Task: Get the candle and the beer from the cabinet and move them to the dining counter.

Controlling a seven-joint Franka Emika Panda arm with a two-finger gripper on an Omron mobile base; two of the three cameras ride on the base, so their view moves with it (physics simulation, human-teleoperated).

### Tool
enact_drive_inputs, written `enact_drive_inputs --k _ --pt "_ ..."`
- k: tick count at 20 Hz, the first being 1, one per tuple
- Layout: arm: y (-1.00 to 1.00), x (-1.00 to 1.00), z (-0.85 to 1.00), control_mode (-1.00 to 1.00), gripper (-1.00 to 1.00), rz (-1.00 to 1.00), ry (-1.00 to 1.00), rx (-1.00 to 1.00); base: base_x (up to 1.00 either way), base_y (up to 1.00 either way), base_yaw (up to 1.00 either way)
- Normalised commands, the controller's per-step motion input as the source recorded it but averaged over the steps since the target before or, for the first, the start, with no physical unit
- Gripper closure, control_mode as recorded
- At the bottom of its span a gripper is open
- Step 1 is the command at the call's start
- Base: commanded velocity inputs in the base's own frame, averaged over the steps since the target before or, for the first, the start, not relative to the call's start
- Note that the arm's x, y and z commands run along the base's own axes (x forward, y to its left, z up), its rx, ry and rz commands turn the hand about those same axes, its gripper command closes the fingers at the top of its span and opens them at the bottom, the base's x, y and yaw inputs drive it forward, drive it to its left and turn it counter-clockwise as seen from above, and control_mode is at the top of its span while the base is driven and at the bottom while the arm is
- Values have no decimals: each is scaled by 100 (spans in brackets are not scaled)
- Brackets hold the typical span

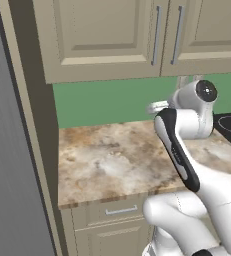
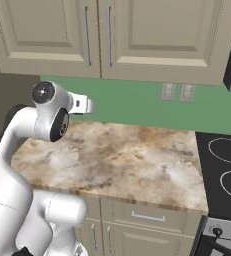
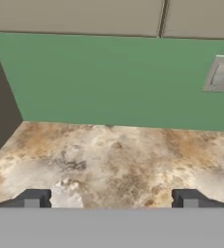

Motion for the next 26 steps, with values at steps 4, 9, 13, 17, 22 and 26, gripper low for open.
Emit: enact_drive_inputs --k 4,9,13,17,22,26 --pt "0 0 18 -100 -100 0 -32 0 0 0 0" --pt "0 0 29 -100 -100 0 -29 0 0 0 0" --pt "0 0 35 -100 -100 0 -21 0 0 0 0" --pt "0 -1 30 -100 -100 0 -16 -1 0 0 0" --pt "0 -1 36 -100 -100 0 -18 -1 0 0 0" --pt "0 0 34 -100 -100 0 -17 -1 0 0 0"
